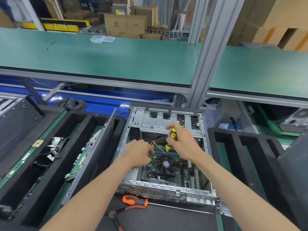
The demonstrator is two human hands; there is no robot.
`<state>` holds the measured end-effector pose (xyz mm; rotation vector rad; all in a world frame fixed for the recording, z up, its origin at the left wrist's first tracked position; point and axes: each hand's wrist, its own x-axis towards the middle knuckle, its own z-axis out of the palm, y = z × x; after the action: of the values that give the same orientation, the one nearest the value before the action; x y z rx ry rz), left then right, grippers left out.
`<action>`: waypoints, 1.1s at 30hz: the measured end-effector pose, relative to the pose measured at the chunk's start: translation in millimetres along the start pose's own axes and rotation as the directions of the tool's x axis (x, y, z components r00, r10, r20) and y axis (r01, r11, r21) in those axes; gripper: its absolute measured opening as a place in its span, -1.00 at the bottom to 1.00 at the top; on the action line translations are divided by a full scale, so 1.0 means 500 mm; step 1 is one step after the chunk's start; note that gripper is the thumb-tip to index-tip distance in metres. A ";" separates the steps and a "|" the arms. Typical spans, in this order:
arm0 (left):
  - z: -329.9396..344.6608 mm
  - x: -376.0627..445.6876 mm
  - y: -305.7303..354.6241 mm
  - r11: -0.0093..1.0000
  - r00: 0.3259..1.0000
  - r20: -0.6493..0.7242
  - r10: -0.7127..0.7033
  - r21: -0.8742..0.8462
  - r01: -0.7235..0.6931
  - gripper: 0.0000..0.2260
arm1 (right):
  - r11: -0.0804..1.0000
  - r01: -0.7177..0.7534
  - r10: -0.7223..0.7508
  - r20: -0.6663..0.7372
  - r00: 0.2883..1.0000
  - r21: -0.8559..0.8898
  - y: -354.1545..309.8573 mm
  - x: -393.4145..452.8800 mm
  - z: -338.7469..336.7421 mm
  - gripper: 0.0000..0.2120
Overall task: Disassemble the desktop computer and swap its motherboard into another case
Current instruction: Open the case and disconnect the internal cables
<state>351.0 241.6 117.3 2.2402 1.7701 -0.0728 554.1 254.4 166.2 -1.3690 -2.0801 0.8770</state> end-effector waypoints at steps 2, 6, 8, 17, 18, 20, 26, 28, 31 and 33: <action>-0.006 0.021 0.005 0.997 0.997 0.075 -0.030 0.075 0.025 -0.70 | 0.999 -0.009 0.009 0.019 1.000 -0.034 0.010 0.005 0.003 -0.73; -0.005 0.057 0.017 0.978 0.976 0.197 -0.089 0.202 0.048 -0.68 | 0.967 0.023 0.018 0.160 0.987 -0.252 0.020 0.002 0.028 -0.78; 0.003 0.070 0.022 0.968 0.979 0.174 -0.108 0.243 0.063 -0.69 | 0.864 0.064 0.044 0.201 0.979 -0.499 0.034 -0.012 0.052 -0.70; 0.016 0.078 0.023 0.969 0.989 0.074 -0.130 0.221 0.110 -0.77 | 0.692 0.079 0.216 0.311 0.925 -0.718 0.099 -0.031 0.117 -0.19; 0.017 0.078 0.023 0.969 0.989 0.069 -0.131 0.219 0.114 -0.78 | 0.694 0.083 0.209 0.310 0.927 -0.715 0.100 -0.031 0.118 -0.21; 0.018 0.078 0.023 0.968 0.989 0.061 -0.135 0.221 0.119 -0.80 | 0.701 0.083 0.197 0.304 0.932 -0.708 0.101 -0.032 0.120 -0.21; 0.020 0.079 0.023 0.966 0.989 0.038 -0.144 0.223 0.132 -0.80 | 0.714 0.080 0.171 0.285 0.943 -0.696 0.108 -0.031 0.123 -0.20; 0.020 0.078 0.023 0.965 0.988 0.037 -0.150 0.222 0.138 -0.79 | 0.708 0.085 0.167 0.284 0.944 -0.702 0.111 -0.029 0.124 -0.20; 0.017 0.077 0.025 0.964 0.987 0.051 -0.149 0.231 0.134 -0.77 | 0.696 0.092 0.171 0.290 0.942 -0.712 0.114 -0.031 0.125 -0.18; 0.014 0.076 0.026 0.964 0.987 0.070 -0.146 0.233 0.126 -0.77 | 0.712 0.071 0.206 0.304 0.930 -0.699 0.112 -0.030 0.118 -0.11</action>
<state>373.7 273.0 104.9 2.2231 1.9531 -0.4153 552.4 242.3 84.5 -1.7629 -2.8559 0.3556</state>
